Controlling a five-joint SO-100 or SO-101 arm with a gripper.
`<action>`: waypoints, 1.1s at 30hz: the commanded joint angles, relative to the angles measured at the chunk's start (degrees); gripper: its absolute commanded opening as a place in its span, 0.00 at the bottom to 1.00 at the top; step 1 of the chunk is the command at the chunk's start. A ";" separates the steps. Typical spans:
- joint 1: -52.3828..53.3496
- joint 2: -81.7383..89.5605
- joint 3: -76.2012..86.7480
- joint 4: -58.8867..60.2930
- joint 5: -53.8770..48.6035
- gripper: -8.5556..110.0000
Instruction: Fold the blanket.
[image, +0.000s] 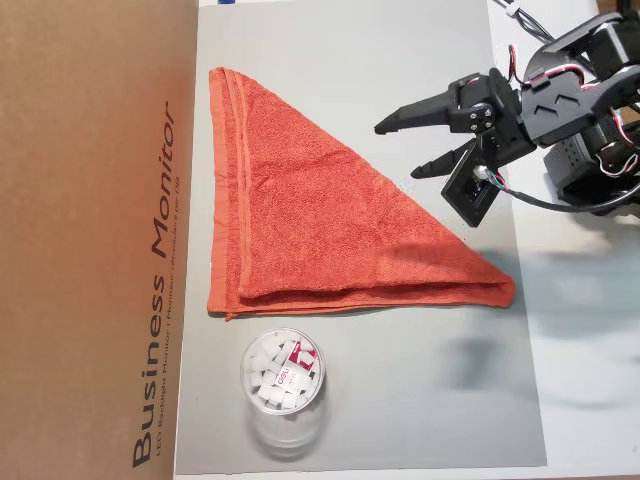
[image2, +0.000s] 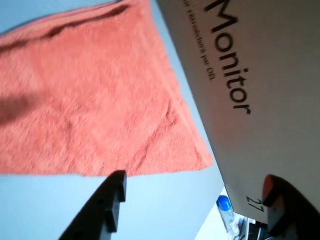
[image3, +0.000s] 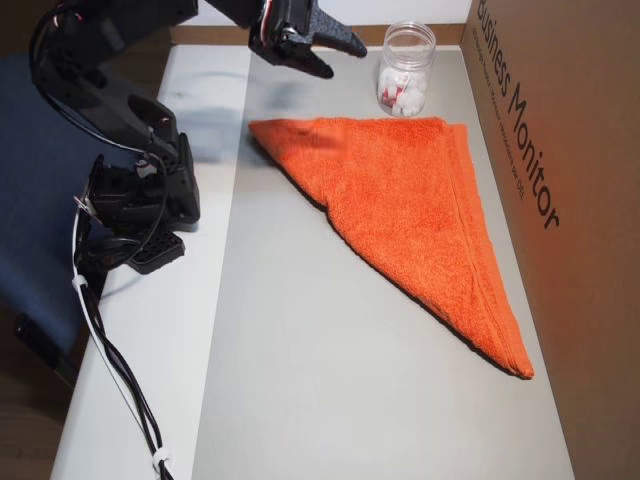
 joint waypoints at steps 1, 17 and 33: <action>0.00 2.99 -1.05 4.92 -2.29 0.31; -10.20 4.83 -1.14 22.06 -4.31 0.32; -21.09 4.39 5.80 30.15 -5.01 0.32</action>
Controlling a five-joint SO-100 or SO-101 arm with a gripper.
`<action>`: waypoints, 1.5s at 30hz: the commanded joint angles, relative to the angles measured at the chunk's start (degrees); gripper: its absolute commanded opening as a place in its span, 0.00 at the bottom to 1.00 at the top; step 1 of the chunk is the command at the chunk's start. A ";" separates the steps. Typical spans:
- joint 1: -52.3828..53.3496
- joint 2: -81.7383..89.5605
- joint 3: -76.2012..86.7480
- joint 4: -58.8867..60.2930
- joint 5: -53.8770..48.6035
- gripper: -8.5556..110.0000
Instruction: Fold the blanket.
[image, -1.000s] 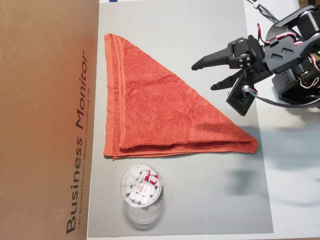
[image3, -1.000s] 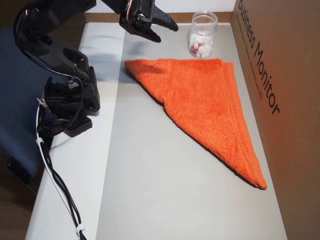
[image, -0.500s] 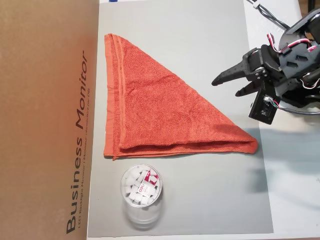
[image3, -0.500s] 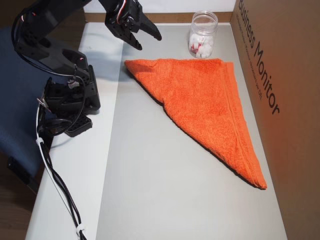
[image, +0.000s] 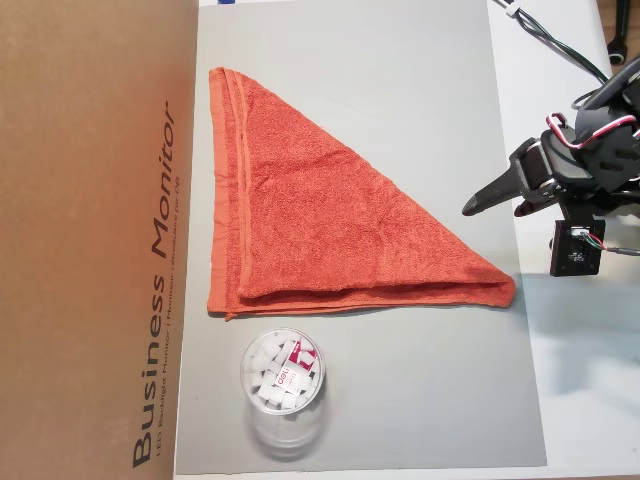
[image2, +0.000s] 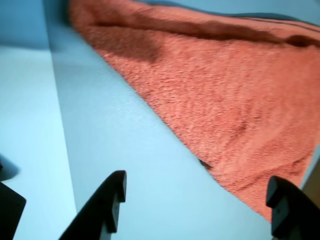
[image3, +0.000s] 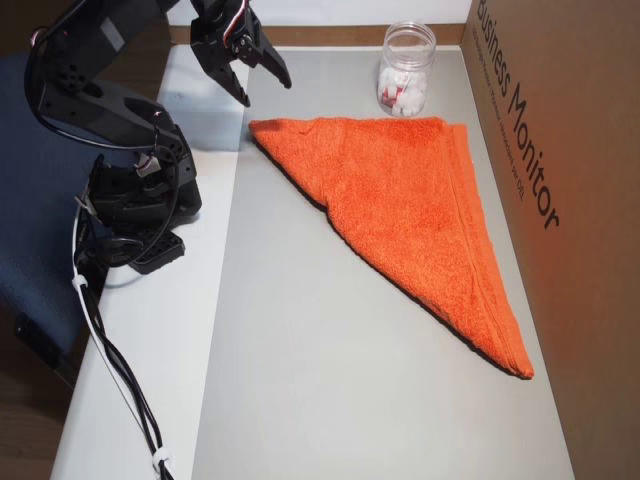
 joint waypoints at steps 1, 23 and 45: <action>-1.76 0.35 1.14 -0.44 -0.26 0.32; -9.23 -3.78 16.88 -13.97 -0.35 0.32; -13.97 -18.90 14.33 -19.51 0.18 0.31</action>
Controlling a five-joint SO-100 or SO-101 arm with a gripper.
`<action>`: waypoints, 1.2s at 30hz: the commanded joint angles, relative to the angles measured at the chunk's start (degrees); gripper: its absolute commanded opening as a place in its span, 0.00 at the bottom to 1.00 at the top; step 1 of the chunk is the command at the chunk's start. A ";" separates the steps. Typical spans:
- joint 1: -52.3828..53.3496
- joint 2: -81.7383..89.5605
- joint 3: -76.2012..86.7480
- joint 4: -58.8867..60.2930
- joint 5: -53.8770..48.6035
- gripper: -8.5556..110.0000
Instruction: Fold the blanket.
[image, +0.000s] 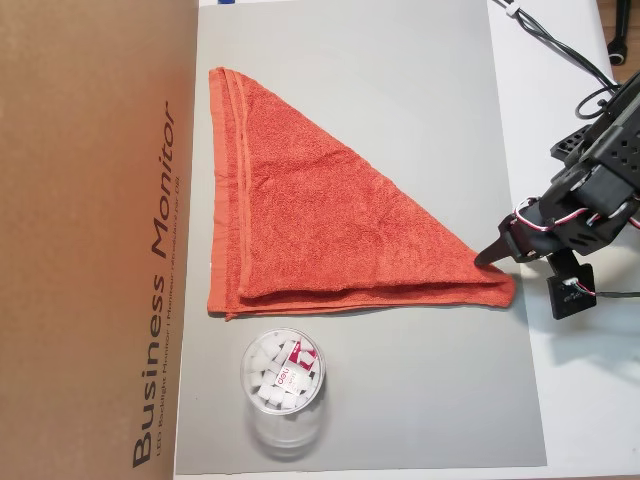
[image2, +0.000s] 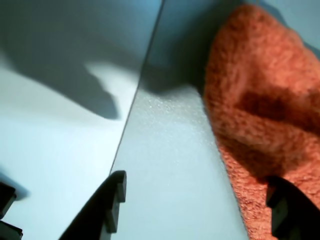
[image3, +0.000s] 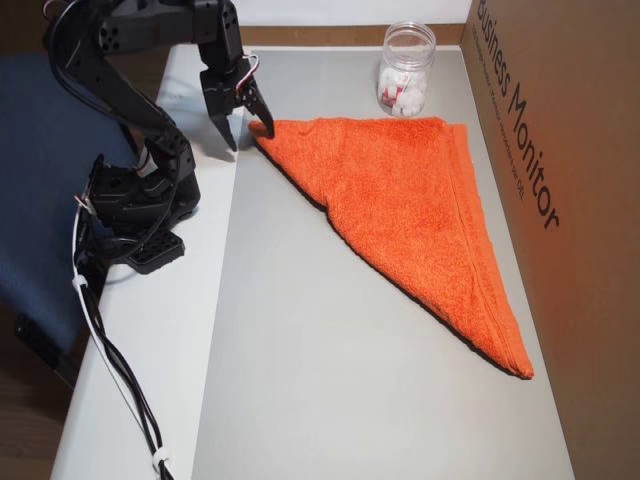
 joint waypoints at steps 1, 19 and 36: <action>0.09 -1.14 -2.29 -2.11 0.09 0.31; 0.09 -7.65 -2.55 -12.92 0.70 0.24; 0.09 -11.87 -2.55 -21.01 0.70 0.17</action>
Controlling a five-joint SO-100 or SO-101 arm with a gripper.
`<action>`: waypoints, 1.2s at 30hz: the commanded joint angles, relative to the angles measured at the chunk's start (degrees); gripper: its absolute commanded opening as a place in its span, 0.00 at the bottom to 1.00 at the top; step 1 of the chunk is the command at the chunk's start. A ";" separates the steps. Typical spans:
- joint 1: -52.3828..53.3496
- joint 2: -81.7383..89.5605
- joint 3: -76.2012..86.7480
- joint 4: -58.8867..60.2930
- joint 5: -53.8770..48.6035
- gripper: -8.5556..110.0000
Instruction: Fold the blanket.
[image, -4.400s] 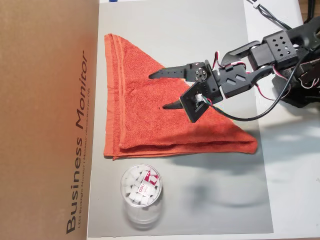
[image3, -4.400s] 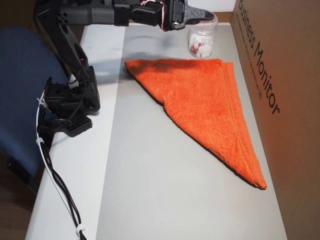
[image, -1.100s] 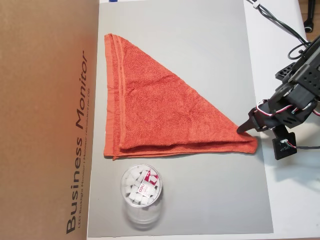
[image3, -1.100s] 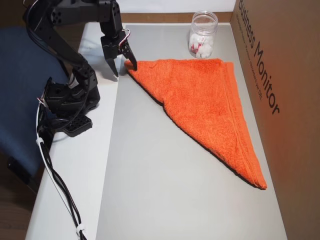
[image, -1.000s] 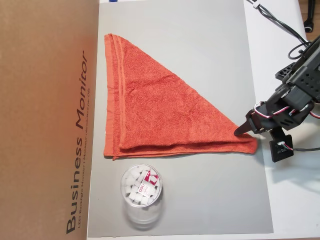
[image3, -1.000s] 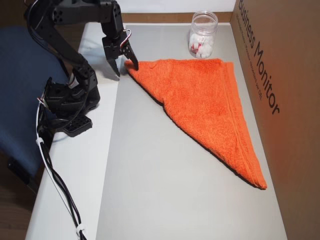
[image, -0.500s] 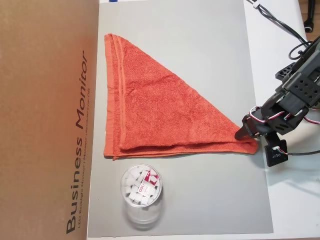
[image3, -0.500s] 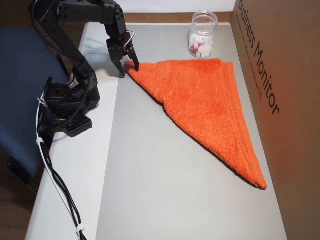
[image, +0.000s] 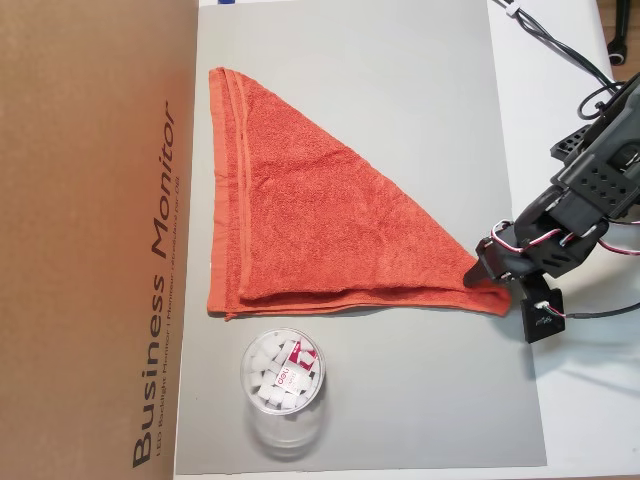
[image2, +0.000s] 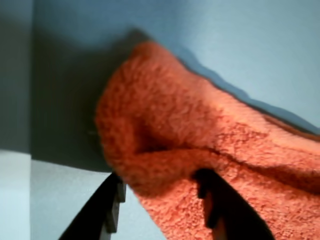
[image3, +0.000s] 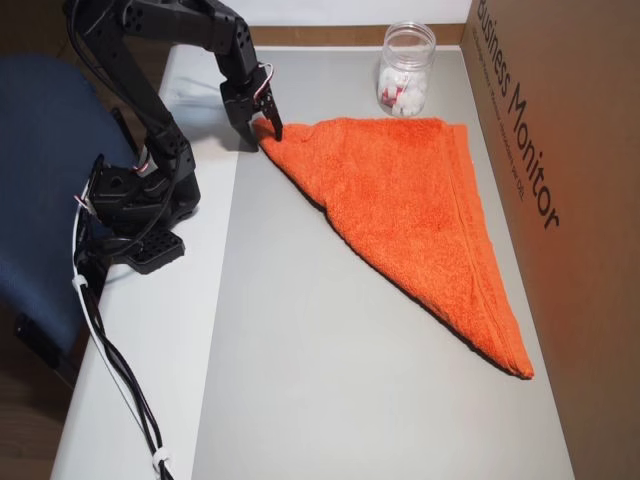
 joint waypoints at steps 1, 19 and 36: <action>-0.44 -0.09 -2.11 0.18 0.53 0.17; -0.35 0.35 -1.23 -2.64 0.53 0.13; -6.33 0.44 -0.44 -2.46 9.23 0.24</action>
